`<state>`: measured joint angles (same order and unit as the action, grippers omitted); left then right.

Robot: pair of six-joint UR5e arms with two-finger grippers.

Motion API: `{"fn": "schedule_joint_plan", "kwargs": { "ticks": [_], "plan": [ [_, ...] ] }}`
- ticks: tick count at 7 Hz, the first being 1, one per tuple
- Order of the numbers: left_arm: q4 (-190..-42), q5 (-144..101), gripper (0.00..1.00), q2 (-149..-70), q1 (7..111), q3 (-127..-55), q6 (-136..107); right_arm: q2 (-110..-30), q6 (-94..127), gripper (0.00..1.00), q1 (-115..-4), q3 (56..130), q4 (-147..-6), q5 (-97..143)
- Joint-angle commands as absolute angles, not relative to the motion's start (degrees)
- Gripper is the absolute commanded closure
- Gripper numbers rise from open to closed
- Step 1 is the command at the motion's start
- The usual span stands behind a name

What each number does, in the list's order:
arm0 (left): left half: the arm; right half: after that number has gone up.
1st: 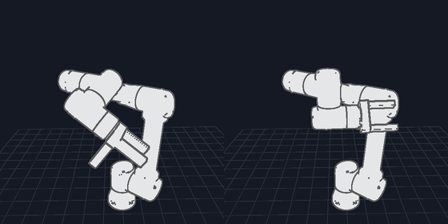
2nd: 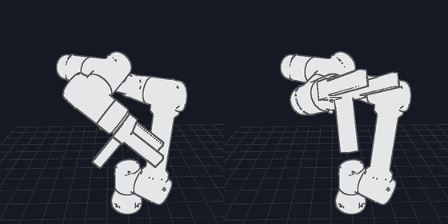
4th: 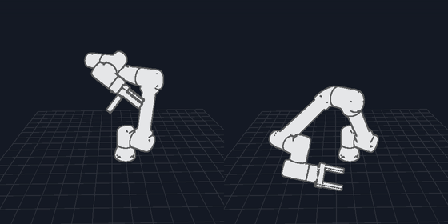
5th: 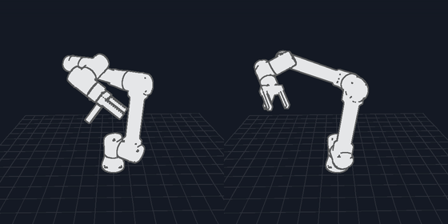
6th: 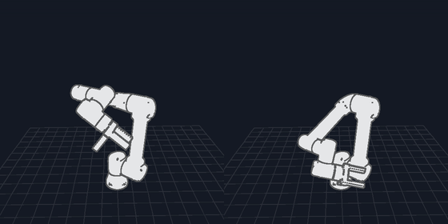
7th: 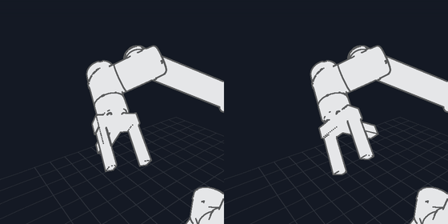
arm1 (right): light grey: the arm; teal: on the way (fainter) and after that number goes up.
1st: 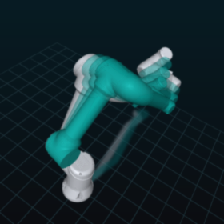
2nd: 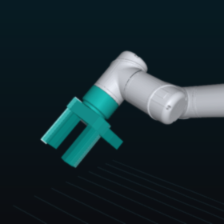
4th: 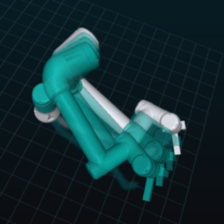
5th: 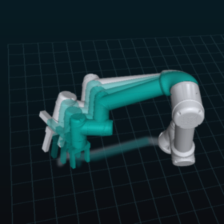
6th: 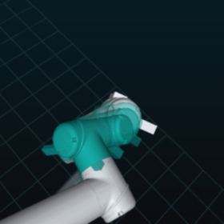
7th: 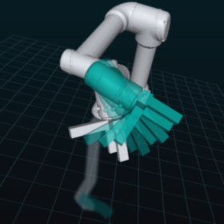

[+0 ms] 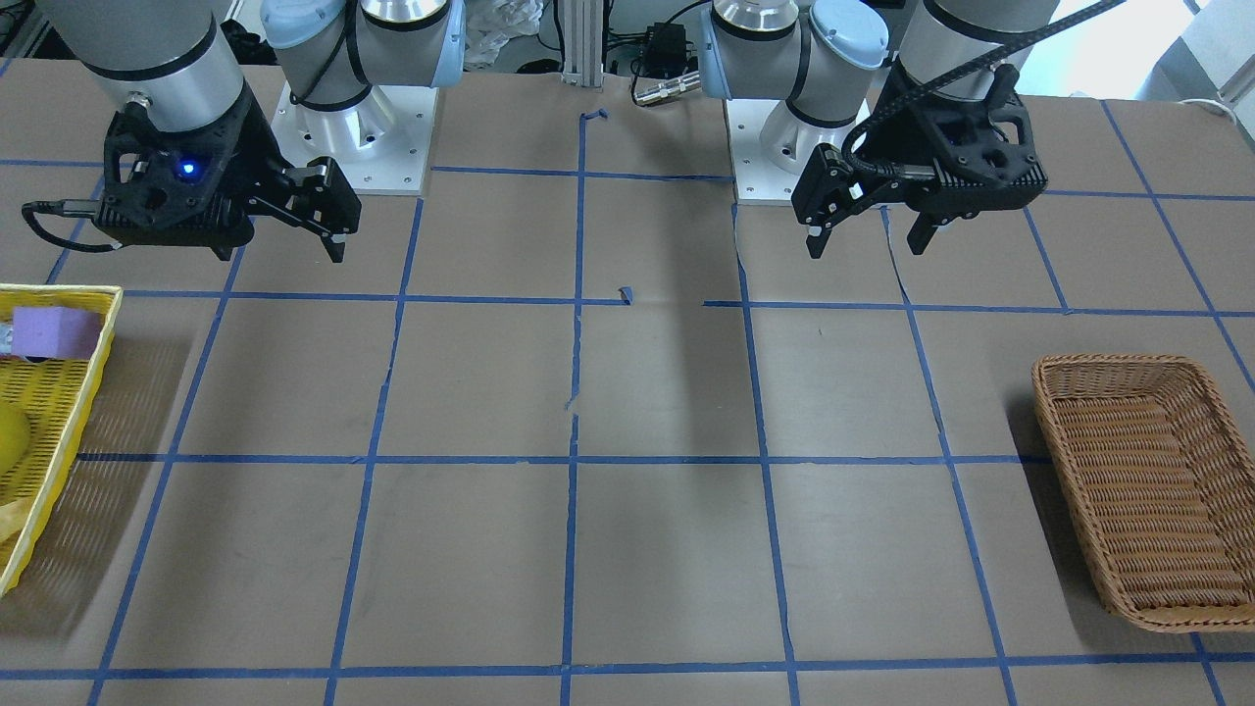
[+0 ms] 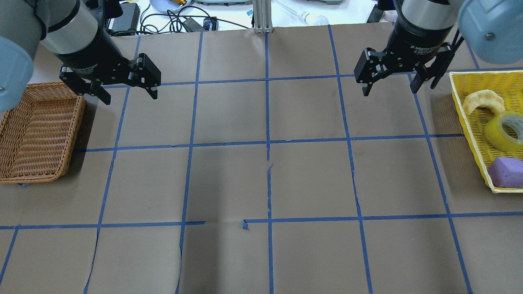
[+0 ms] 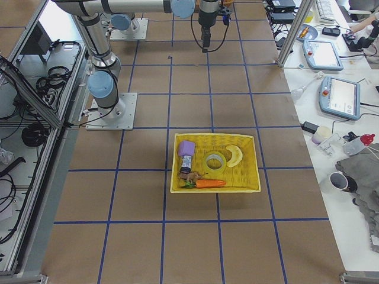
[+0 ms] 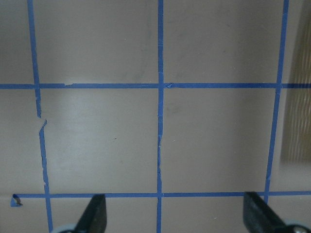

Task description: Transfer tape with both arms

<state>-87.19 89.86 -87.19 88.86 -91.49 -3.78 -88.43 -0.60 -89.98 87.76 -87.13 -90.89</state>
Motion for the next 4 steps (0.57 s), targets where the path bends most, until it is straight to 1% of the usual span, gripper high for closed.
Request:
{"fn": "schedule_joint_plan", "kwargs": {
  "ticks": [1, 4],
  "plan": [
    [-87.1, 89.7, 0.0, -87.3, 88.9, -91.5, -3.8, -88.5, -0.6, 0.0, -90.0, 87.9, -87.2, -90.9],
    [-87.2, 89.7, 0.0, -87.3, 88.8, -91.5, -3.8, -88.4, -0.7, 0.0, -90.0, 88.1, -87.8, -91.0]
  ]
}}
